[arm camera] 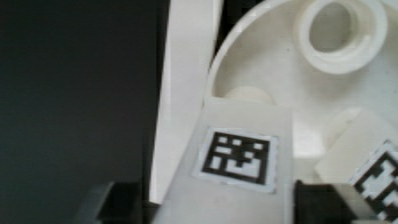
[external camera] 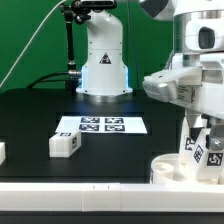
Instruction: Assemble stool
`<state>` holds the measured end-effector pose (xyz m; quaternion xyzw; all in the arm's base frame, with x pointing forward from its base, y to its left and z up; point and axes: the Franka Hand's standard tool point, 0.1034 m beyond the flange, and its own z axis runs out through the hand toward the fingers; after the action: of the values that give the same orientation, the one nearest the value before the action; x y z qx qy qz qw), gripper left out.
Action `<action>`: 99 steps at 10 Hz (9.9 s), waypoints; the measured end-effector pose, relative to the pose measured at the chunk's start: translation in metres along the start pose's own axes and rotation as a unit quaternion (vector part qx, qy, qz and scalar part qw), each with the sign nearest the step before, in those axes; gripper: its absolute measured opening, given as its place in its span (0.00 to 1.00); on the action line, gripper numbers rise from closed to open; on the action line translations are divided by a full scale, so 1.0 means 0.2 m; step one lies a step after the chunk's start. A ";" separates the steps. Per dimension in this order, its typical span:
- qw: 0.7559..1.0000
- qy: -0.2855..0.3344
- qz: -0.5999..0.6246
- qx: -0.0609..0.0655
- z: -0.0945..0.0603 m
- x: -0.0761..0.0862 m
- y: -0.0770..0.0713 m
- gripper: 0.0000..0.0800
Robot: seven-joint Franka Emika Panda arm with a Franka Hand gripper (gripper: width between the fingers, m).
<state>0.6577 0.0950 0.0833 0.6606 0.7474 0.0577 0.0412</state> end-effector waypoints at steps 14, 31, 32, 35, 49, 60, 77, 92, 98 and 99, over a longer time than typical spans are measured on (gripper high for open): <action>0.883 0.018 0.470 0.004 0.00 0.04 0.00 0.44; 0.365 0.071 0.928 0.023 0.00 0.01 -0.07 0.43; 0.337 0.072 0.938 0.028 0.00 0.01 -0.07 0.43; 0.225 0.072 0.971 0.045 0.00 0.00 -0.08 0.43; -0.026 0.064 0.993 0.093 -0.03 0.03 -0.08 0.70; 0.495 0.045 0.864 0.073 -0.15 0.05 -0.04 0.81; 0.947 0.014 0.322 0.010 -0.06 0.05 -0.02 0.81; 0.922 0.005 0.388 0.021 0.01 0.04 -0.05 0.42; 0.755 0.006 0.655 0.032 0.01 0.07 -0.06 0.42; 0.729 0.005 0.683 0.032 0.01 0.07 -0.06 0.42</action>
Offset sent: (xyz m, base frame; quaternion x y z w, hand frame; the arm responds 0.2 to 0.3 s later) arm 0.0000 0.0000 0.0000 0.0000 0.0000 0.0000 1.0000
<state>0.6443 0.1073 0.0789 0.9936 0.0957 0.0495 -0.0341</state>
